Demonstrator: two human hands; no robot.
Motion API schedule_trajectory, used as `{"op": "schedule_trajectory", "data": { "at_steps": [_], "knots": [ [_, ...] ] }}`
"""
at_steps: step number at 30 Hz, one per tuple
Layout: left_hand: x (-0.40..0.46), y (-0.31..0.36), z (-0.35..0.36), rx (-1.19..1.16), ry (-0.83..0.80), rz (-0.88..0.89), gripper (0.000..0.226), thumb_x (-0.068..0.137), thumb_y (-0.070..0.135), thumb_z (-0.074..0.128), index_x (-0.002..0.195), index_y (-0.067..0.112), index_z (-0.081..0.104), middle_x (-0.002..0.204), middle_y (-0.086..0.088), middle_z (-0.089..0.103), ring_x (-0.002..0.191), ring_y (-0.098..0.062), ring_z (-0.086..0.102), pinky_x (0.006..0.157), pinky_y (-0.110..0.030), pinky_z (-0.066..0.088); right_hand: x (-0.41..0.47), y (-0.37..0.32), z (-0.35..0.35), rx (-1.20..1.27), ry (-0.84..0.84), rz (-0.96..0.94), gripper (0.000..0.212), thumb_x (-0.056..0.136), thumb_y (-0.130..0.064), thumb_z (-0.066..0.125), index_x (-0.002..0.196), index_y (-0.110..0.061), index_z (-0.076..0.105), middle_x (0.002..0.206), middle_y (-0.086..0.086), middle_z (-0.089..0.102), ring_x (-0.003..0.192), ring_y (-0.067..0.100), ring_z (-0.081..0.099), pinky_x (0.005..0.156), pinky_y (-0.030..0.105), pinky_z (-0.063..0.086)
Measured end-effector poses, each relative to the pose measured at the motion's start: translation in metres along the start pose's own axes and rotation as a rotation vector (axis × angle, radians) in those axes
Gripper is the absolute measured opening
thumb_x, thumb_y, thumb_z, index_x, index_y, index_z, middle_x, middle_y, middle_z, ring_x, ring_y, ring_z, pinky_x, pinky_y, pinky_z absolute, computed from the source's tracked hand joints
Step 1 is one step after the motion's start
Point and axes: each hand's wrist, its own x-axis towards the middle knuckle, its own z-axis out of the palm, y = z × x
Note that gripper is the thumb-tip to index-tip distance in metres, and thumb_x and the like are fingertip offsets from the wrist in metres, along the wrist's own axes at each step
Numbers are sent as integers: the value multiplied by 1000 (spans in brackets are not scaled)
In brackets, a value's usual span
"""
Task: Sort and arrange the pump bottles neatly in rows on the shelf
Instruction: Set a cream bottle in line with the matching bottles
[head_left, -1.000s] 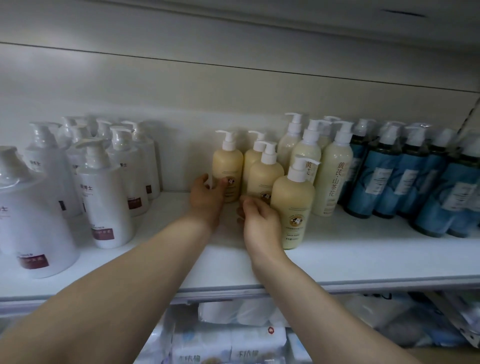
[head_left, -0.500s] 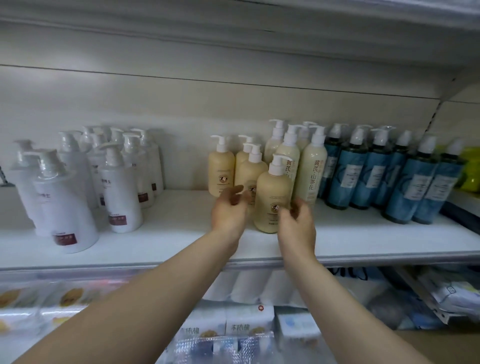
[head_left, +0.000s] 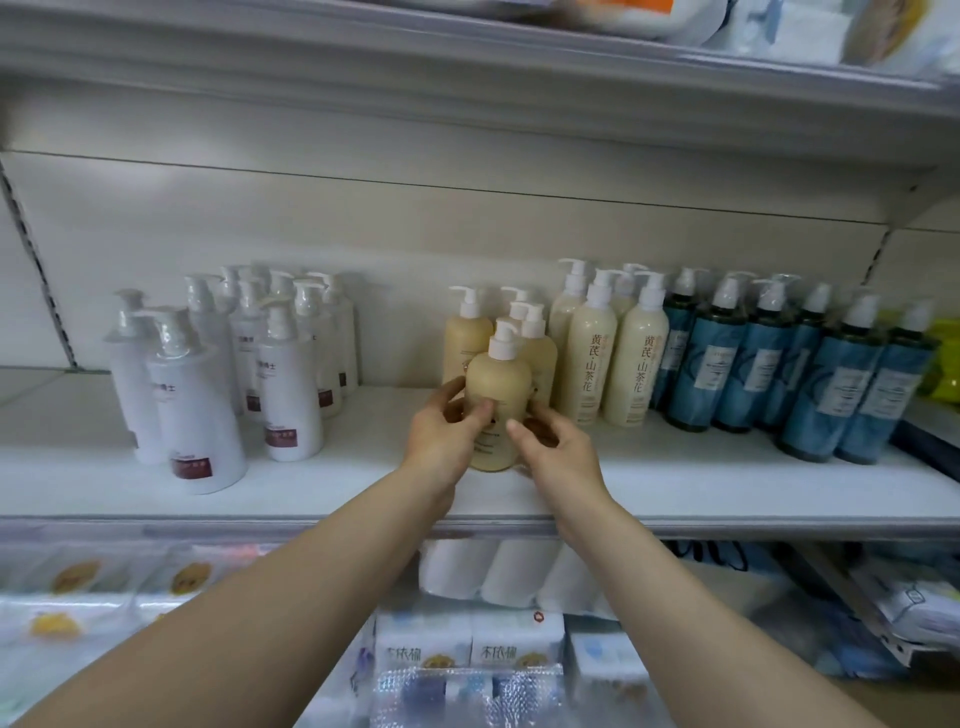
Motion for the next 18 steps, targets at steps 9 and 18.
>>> {"op": "schedule_trajectory", "data": {
  "at_steps": [9, 18],
  "knots": [
    [17, 8, -31, 15, 31, -34, 44, 88, 19, 73, 129, 25, 58, 117, -4, 68, 106, -20, 65, 96, -42, 52, 18, 0, 33, 241, -76, -14, 50, 83, -24, 81, 129, -17, 62, 119, 3, 72, 110, 14, 69, 87, 22, 54],
    [27, 50, 1, -16, 143, 169, 53, 78, 28, 83, 123, 23, 56, 121, 4, 59, 102, -4, 59, 71, -6, 46, 27, 2, 45, 289, -76, -71, 51, 81, -5, 82, 126, -19, 63, 113, 3, 74, 96, 7, 72, 74, 16, 54]
  ]
}}
